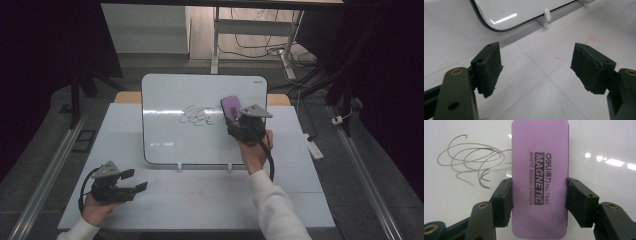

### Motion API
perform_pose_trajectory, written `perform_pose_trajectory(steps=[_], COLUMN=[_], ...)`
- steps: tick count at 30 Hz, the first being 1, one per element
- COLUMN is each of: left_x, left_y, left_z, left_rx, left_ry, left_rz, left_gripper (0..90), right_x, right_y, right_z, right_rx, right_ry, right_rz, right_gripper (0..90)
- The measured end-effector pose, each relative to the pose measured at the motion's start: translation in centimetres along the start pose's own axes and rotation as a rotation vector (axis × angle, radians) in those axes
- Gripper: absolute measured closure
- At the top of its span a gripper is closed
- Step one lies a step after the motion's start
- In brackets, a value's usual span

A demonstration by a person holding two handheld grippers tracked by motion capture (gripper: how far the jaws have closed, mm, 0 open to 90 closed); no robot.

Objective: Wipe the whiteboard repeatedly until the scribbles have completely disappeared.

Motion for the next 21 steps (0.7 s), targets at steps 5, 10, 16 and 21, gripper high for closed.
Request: perform_pose_trajectory(steps=[5, 10, 16, 21], left_x=[0.0, 0.0, -0.1, -0.1], left_y=[0.0, 0.1, 0.1, 0.1], left_z=[0.0, 0.0, 0.0, 0.0], left_rx=[-0.004, -0.004, -0.003, -0.003], left_ry=[0.001, -0.001, -0.003, -0.004], left_rz=[0.0, 0.001, 0.0, 0.001], left_gripper=[25.3, 25.4, 25.4, 25.4], right_x=[0.2, 1.1, 2.8, 3.6], right_y=[0.2, 1.8, 5.2, 7.1], right_z=[0.0, 0.2, 0.2, 0.0], right_rx=[0.003, -0.01, -0.03, -0.054], right_ry=[-0.003, 0.007, 0.045, 0.065], right_rz=[0.003, 0.043, 0.14, 0.185], right_gripper=[41.2, 41.2, 41.2, 41.2])
Point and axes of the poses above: each handheld gripper's, and its own axes: x roughly forward along the jaws, z roughly out of its top, y roughly to its left, the point moved 2 cm from there along x, roughly forward along the jaws, and after that the axes turned 7 degrees about z, right-handed, at the moved point
